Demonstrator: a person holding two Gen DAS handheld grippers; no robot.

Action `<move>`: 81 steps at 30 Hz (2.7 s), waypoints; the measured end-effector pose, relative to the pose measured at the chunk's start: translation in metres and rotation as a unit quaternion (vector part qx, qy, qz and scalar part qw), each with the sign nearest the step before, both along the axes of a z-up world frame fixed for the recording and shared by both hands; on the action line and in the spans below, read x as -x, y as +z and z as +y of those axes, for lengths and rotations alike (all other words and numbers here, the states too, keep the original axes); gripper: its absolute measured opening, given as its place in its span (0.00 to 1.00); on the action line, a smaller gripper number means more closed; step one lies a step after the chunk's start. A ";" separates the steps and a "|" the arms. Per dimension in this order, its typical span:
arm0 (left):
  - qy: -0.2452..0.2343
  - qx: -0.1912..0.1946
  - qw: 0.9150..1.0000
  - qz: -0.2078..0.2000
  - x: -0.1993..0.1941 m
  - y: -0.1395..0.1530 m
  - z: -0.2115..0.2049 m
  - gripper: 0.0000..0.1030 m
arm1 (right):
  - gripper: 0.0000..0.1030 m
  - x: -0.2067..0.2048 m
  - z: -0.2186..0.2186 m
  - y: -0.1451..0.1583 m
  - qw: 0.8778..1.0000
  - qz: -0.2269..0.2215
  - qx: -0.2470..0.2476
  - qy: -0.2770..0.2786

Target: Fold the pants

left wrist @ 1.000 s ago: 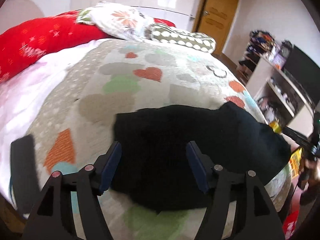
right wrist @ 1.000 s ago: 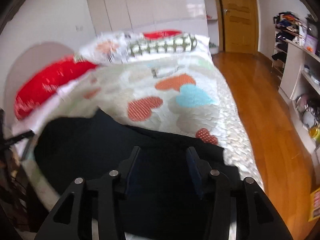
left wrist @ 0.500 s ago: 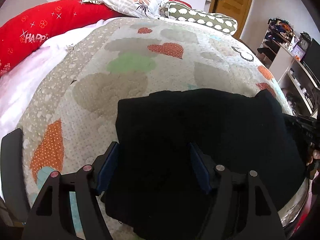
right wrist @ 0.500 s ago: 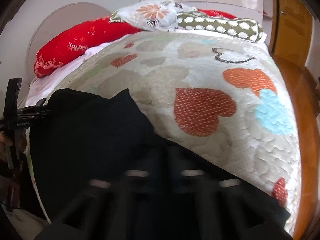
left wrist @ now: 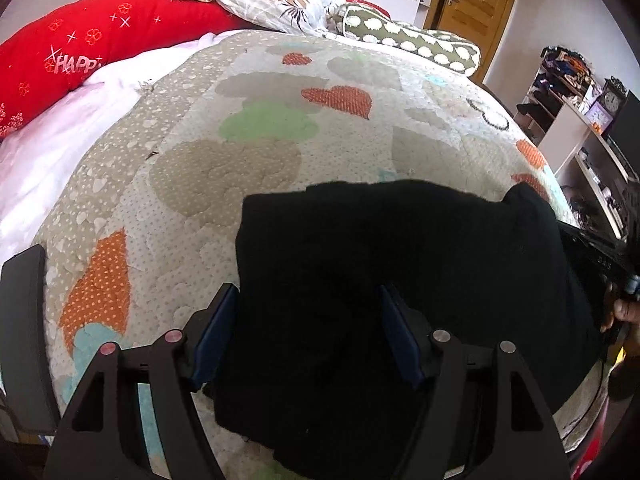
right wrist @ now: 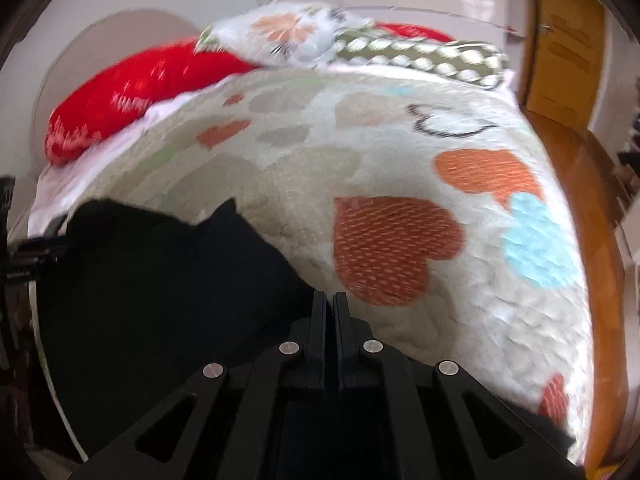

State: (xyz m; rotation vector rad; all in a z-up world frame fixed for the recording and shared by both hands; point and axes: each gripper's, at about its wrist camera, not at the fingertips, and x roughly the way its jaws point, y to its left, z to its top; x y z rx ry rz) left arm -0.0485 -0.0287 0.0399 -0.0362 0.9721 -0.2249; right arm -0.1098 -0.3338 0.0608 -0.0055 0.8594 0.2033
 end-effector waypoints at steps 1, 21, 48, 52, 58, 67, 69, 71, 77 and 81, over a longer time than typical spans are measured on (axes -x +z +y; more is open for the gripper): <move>0.003 0.002 1.000 -0.008 0.003 0.006 0.002 0.68 | 0.13 0.009 -0.006 0.007 1.000 -0.009 -0.010 -0.010; 0.054 -0.002 0.998 0.012 -0.045 -0.012 -0.012 0.76 | 0.25 -0.023 0.064 -0.024 1.000 0.009 0.018 0.009; -0.112 -0.006 0.994 0.003 0.045 0.000 -0.124 0.79 | 0.66 0.162 -0.076 0.022 0.986 -0.042 -0.068 -0.147; -0.146 0.023 0.989 -0.017 0.045 0.023 -0.149 0.79 | 0.68 0.186 -0.123 0.015 0.971 -0.033 -0.063 -0.228; -0.204 0.022 0.979 -0.022 0.046 0.036 -0.210 0.79 | 0.16 0.155 -0.130 -0.001 0.978 -0.012 -0.071 -0.196; -0.236 0.014 0.971 -0.020 0.046 0.032 -0.270 0.79 | 0.23 0.140 -0.143 -0.004 0.974 0.009 -0.041 -0.224; -0.243 0.012 0.970 -0.015 0.046 0.028 -0.280 0.79 | 0.43 0.155 -0.160 -0.005 0.964 0.003 -0.109 -0.241; -0.255 0.010 0.967 -0.013 0.051 0.025 -0.291 0.79 | 0.62 0.168 -0.170 -0.007 0.956 -0.014 -0.179 -0.231; -0.279 0.004 0.960 0.022 0.054 0.002 -0.325 0.79 | 0.59 0.145 -0.154 -0.033 0.961 0.008 -0.204 -0.184; -0.278 -0.022 0.960 0.012 0.057 -0.007 -0.337 0.81 | 0.25 0.138 -0.147 -0.034 0.957 -0.006 -0.225 -0.181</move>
